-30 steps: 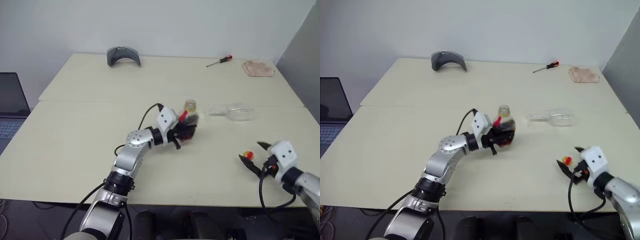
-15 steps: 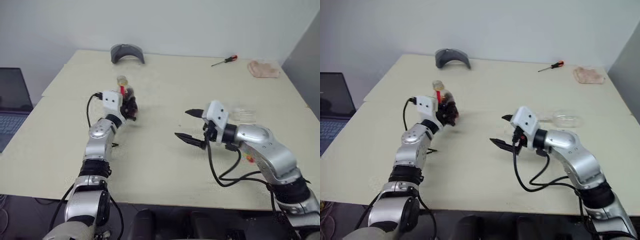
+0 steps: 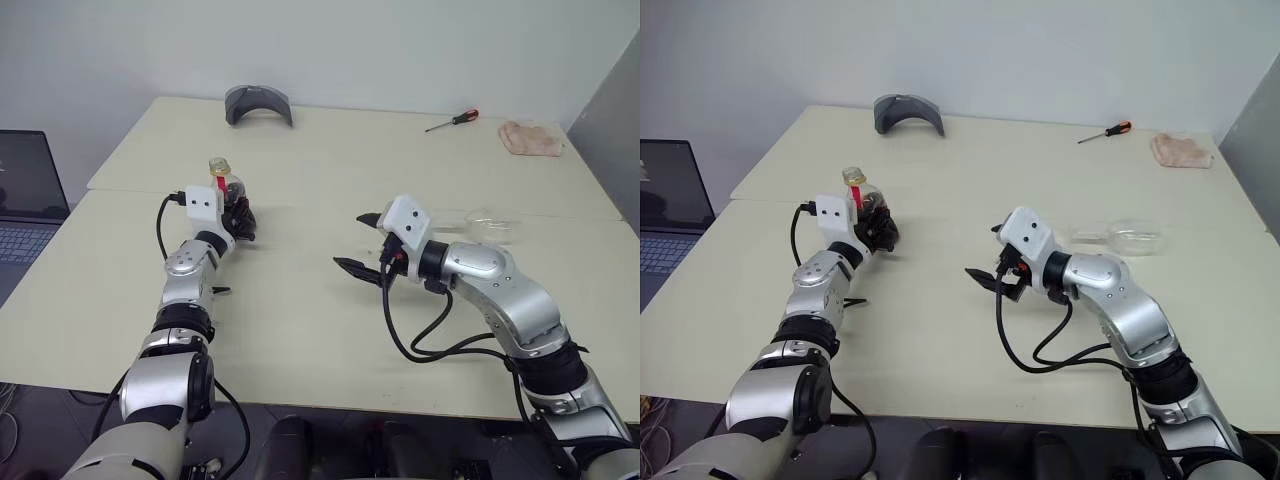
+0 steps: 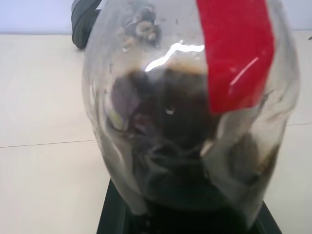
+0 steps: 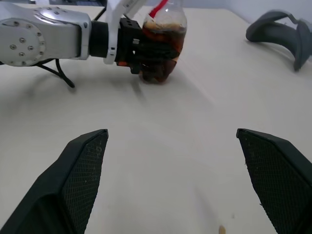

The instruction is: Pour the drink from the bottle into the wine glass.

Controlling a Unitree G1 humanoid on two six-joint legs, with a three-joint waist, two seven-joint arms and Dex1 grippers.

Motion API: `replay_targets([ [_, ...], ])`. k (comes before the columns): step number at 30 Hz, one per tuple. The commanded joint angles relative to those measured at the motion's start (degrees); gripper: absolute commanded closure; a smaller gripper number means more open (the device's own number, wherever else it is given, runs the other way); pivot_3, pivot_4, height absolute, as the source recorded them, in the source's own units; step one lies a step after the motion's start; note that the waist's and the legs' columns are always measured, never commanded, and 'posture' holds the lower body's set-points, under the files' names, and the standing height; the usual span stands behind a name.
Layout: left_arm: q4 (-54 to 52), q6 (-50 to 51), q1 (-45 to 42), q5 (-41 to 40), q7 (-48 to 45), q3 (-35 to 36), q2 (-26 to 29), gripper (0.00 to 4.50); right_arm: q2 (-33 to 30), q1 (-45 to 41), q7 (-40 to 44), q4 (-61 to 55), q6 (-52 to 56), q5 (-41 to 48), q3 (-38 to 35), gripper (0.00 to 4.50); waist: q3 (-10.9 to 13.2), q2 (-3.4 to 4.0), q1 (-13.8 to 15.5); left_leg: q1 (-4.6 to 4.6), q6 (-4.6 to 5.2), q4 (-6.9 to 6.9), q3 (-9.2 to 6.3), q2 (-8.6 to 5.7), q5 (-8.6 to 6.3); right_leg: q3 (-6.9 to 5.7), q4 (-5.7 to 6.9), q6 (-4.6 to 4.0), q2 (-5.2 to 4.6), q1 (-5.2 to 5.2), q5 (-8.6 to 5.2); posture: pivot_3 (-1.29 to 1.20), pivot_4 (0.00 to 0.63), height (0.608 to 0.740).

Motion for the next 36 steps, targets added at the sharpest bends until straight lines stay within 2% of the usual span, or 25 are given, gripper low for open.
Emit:
replay_targets([
  [1, 1.11, -3.05, -2.38, -0.40, -0.19, 0.87, 1.04, 3.76, 2.79, -0.77, -3.12, -4.08, 6.80, 2.52, -2.39, 0.00, 0.00, 0.00, -0.24, 0.00, 0.00, 0.06, 0.00, 0.01, 0.00, 0.00, 0.05, 0.00, 0.00, 0.00, 0.00, 0.00, 0.150, 0.740],
  [5, 2.44, -4.42, -2.55, -0.21, -0.44, 0.83, 1.19, 3.76, 5.74, -1.18, -4.20, -6.70, 14.84, 7.55, -5.53, 0.00, 0.00, 0.00, -0.39, -0.01, 0.01, 0.17, -0.01, 0.02, -0.01, 0.00, 0.14, 0.00, 0.00, 0.00, 0.00, 0.00, 0.150, 0.740],
  [8, 3.04, -4.88, -2.69, -0.28, -0.26, 0.99, 1.30, 3.76, 5.98, -1.67, -4.25, -7.63, 16.69, 8.96, -6.04, 0.00, 0.00, 0.00, -0.43, -0.02, 0.02, 0.19, -0.02, 0.02, -0.02, 0.00, 0.14, 0.00, 0.00, 0.00, 0.00, 0.00, 0.150, 0.740],
  [9, 3.16, -4.86, -2.74, -0.46, -0.27, 1.17, 1.35, 3.05, 5.97, -1.78, -4.36, -7.72, 16.88, 9.15, -6.01, 0.00, 0.00, 0.00, -0.49, -0.02, 0.02, 0.20, -0.02, 0.02, -0.02, 0.00, 0.14, 0.00, 0.00, 0.00, 0.00, 0.00, 0.150, 0.740],
  [17, 1.52, -5.06, -1.43, -0.98, -2.17, 1.71, 1.95, 0.47, 4.36, -1.21, -3.90, -8.66, 16.03, 9.56, -4.46, 0.00, 0.00, 0.00, -0.80, -0.02, 0.03, 0.20, -0.03, 0.02, -0.02, 0.00, 0.19, 0.00, 0.01, -0.01, 0.00, 0.00, 0.150, 0.740],
  [19, 0.19, -5.25, -0.33, -0.77, -2.66, 1.46, 1.91, 0.03, 3.77, -0.89, -3.49, -9.08, 15.86, 9.78, -4.35, 0.00, 0.00, 0.00, -0.83, -0.02, 0.03, 0.21, -0.03, 0.02, -0.02, 0.00, 0.19, 0.00, 0.01, -0.02, 0.00, 0.00, 0.150, 0.740],
  [25, -12.47, -2.83, 7.96, -1.17, -1.53, 1.20, 0.90, 0.03, 0.24, 1.41, -1.20, -12.38, 16.40, 12.08, -5.54, 0.00, 0.00, 0.00, -0.96, -0.02, 0.03, 0.20, -0.02, 0.05, -0.02, 0.04, 0.19, 0.00, 0.00, -0.02, -0.01, 0.00, 0.150, 0.740],
  [31, -43.01, 9.21, 25.72, -2.82, 4.12, 2.39, -0.55, 0.03, -5.67, 6.15, 0.36, -16.31, 16.12, 14.91, -10.19, 0.00, 0.00, 0.00, -1.21, -0.02, 0.03, 0.21, -0.02, 0.08, -0.03, 0.10, 0.17, 0.00, -0.02, -0.01, -0.01, 0.00, 0.150, 0.740],
  [36, -59.77, 17.63, 36.63, -3.65, 6.85, 2.97, -0.31, 0.03, -9.52, 11.96, -1.83, -16.91, 13.36, 12.50, -14.71, 0.00, -0.01, -0.01, -1.12, 0.02, 0.03, 0.20, -0.04, 0.10, -0.03, 0.08, 0.23, 0.00, -0.01, 0.02, -0.01, 0.00, 0.150, 0.740],
])
